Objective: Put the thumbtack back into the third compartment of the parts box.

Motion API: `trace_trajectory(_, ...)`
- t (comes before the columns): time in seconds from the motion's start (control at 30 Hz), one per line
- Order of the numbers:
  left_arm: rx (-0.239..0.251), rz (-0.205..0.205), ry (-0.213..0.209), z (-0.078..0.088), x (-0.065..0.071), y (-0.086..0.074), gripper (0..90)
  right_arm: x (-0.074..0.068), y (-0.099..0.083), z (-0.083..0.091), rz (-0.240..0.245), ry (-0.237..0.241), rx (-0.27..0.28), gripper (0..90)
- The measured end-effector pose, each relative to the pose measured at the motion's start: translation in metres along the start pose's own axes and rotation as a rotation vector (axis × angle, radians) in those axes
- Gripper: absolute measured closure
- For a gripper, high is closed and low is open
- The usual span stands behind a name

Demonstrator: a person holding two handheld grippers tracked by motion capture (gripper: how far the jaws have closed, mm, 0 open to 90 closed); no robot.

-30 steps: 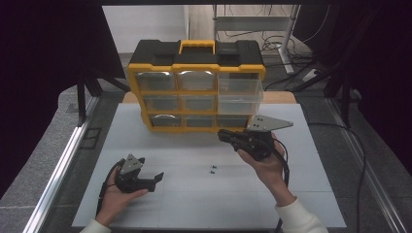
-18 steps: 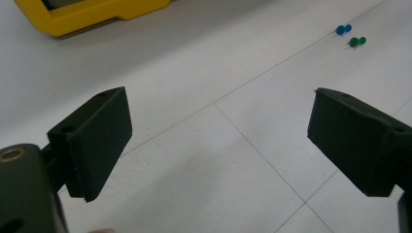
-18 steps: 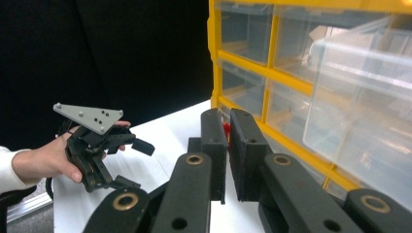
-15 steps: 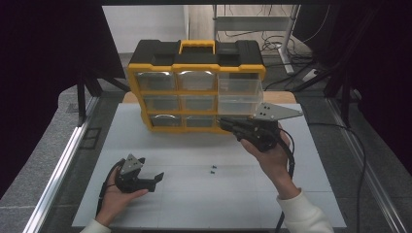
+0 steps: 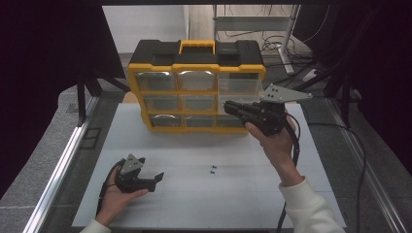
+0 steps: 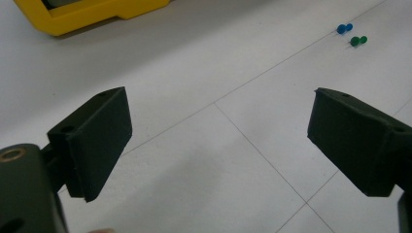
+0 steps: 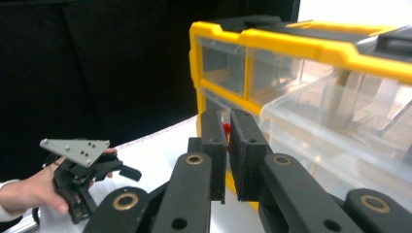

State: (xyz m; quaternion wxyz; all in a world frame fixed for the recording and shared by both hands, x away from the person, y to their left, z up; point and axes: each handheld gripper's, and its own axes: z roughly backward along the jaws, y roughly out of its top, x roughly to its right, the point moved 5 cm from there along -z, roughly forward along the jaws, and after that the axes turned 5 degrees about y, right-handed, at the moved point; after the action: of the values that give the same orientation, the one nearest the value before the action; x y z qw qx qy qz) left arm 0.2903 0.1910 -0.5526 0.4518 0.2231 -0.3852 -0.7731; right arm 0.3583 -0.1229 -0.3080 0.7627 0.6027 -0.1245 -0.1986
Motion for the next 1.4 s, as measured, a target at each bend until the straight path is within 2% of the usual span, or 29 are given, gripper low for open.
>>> trace_trajectory(0.17, 0.001, 0.0, 0.001, 0.0, 0.0, 0.0, 9.3, 0.005, 0.012, 0.002, 0.017, -0.019, 0.001, 84.2)
trace_trajectory(0.33, 0.001, -0.001, 0.001, 0.0, 0.0, 0.0, 9.3, 0.01, 0.02, 0.003, 0.014, -0.035, 0.006, 84.2)
trace_trajectory(0.47, 0.002, 0.001, 0.002, 0.0, -0.001, 0.0, 9.3, 0.023, 0.026, 0.003, 0.004, -0.071, 0.004, 84.1)
trace_trajectory(0.6, 0.0, 0.0, 0.0, 0.0, 0.0, 0.0, 9.3, 0.035, 0.029, 0.001, -0.008, -0.097, -0.024, 84.1)
trace_trajectory(0.87, 0.004, -0.001, 0.0, 0.001, -0.001, 0.0, 9.3, 0.056, 0.034, -0.006, -0.026, -0.149, -0.04, 83.9)
trace_trajectory(1.23, 0.005, 0.001, -0.001, 0.001, -0.001, 0.0, 9.3, 0.067, 0.035, -0.007, -0.032, -0.184, -0.063, 83.4)
trace_trajectory(1.27, 0.004, 0.001, 0.0, 0.001, -0.001, 0.0, 9.3, 0.068, 0.034, -0.007, -0.029, -0.206, -0.074, 80.2)
trace_trajectory(1.3, 0.004, 0.001, 0.0, 0.001, -0.001, 0.0, 9.3, 0.069, 0.034, -0.008, -0.012, -0.217, -0.07, 72.3)
trace_trajectory(1.33, 0.003, 0.001, 0.0, 0.001, -0.002, 0.0, 9.3, 0.069, 0.034, -0.008, -0.012, -0.217, -0.07, 72.3)
trace_trajectory(1.37, 0.004, 0.001, 0.001, 0.001, -0.002, 0.0, 9.3, 0.069, 0.033, -0.01, 0.054, -0.277, -0.094, 51.2)
trace_trajectory(1.4, 0.004, 0.001, 0.001, 0.001, -0.002, 0.0, 9.3, 0.069, 0.033, -0.01, 0.054, -0.277, -0.094, 51.2)
